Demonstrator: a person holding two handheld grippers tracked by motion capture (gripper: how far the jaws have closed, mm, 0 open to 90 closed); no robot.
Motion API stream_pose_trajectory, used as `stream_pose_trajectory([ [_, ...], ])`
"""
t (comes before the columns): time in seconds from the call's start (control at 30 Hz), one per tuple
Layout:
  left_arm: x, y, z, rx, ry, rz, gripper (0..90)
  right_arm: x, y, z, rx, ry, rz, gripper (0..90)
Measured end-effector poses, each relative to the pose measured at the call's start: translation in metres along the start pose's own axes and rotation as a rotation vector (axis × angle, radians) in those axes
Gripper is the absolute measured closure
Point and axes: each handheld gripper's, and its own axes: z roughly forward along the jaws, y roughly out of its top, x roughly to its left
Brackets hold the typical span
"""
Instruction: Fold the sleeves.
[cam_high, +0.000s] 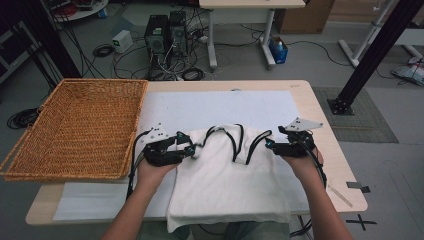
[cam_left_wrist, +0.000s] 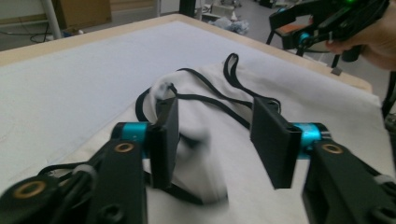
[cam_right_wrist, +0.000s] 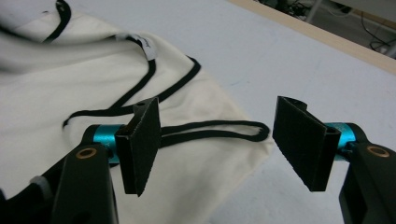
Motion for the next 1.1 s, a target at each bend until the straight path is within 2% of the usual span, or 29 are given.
stream_pose_trajectory([
  [0.07,0.002,0.002,-0.004,-0.004,0.017,-0.011,44.2,0.006,0.0,0.002,-0.002,0.015,-0.015,32.8],
  [0.17,0.006,0.002,-0.003,0.009,0.034,-0.028,44.1,0.015,0.0,0.006,-0.002,0.036,-0.022,32.8],
  [0.23,0.006,-0.002,0.001,0.037,0.032,-0.034,44.1,0.022,-0.001,0.008,-0.005,0.062,-0.023,33.1],
  [0.37,-0.001,-0.015,0.016,0.088,0.012,-0.038,44.1,0.043,-0.005,0.019,0.027,0.124,-0.075,39.5],
  [0.43,-0.005,-0.021,0.022,0.11,-0.012,-0.041,44.1,0.053,-0.009,0.026,0.043,0.17,-0.099,46.6],
  [0.53,-0.013,-0.029,0.029,0.15,-0.034,-0.047,44.2,0.066,-0.015,0.039,0.103,0.226,-0.149,59.1],
  [0.6,-0.017,-0.034,0.033,0.171,-0.042,-0.041,44.2,0.073,-0.019,0.046,0.137,0.237,-0.195,73.2],
  [0.67,-0.021,-0.037,0.037,0.203,-0.016,-0.027,44.3,0.077,-0.022,0.048,0.148,0.226,-0.216,85.8],
  [0.73,-0.023,-0.039,0.042,0.228,-0.013,-0.025,45.9,0.075,-0.022,0.044,0.142,0.226,-0.214,87.2],
  [0.8,-0.027,-0.04,0.049,0.263,-0.004,0.021,56.6,0.071,-0.022,0.035,0.124,0.215,-0.217,87.5],
  [0.9,-0.037,-0.038,0.059,0.295,0.017,0.118,72.4,0.066,-0.026,0.024,0.132,0.199,-0.228,87.2],
  [0.97,-0.043,-0.035,0.066,0.302,-0.007,0.157,81.0,0.064,-0.031,0.02,0.143,0.201,-0.227,85.8],
  [1.0,-0.047,-0.033,0.068,0.32,-0.02,0.186,83.5,0.063,-0.033,0.019,0.148,0.203,-0.231,83.9],
  [1.07,-0.054,-0.029,0.07,0.362,-0.068,0.243,85.8,0.061,-0.036,0.016,0.157,0.208,-0.242,78.6],
  [1.1,-0.056,-0.027,0.069,0.368,-0.089,0.26,85.8,0.06,-0.036,0.015,0.157,0.209,-0.245,78.2],
])
